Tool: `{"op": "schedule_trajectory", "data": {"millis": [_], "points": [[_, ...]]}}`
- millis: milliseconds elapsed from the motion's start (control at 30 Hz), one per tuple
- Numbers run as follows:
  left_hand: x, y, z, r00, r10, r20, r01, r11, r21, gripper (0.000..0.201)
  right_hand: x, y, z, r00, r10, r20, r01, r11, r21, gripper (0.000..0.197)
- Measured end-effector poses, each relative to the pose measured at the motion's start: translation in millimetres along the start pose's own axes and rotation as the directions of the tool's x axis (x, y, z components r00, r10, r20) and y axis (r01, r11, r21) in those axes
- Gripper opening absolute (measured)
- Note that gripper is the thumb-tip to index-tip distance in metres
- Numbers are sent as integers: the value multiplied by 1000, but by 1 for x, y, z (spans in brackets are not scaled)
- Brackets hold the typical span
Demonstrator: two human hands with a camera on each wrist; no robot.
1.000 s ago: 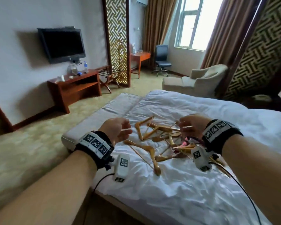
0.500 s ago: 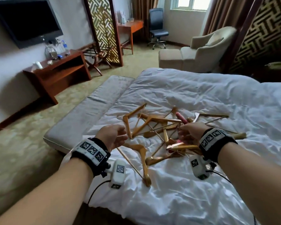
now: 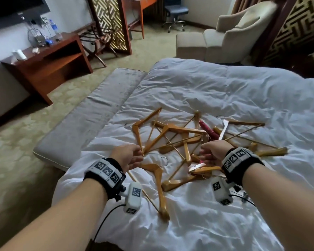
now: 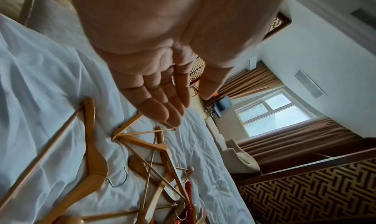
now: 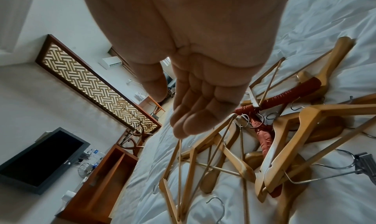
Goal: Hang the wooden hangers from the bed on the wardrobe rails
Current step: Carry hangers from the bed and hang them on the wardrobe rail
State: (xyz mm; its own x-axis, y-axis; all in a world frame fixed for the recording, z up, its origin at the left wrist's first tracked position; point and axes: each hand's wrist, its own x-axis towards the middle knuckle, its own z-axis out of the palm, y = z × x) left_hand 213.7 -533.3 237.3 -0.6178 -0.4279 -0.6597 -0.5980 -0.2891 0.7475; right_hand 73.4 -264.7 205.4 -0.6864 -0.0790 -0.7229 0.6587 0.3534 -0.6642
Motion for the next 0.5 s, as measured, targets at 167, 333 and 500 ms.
{"op": "schedule_trajectory", "data": {"millis": [167,333,500], "points": [[78,7,3,998,-44,38,43,999,22,12,39,-11,36,998,55,-20,-55,998,6,12],[167,-6,6,977,-180,110,174,983,65,12,90,-18,83,994,105,-36,-104,994,28,13],[239,-29,19,940,-306,149,295,951,88,13,134,-10,114,979,186,-82,-179,980,82,11]]}}
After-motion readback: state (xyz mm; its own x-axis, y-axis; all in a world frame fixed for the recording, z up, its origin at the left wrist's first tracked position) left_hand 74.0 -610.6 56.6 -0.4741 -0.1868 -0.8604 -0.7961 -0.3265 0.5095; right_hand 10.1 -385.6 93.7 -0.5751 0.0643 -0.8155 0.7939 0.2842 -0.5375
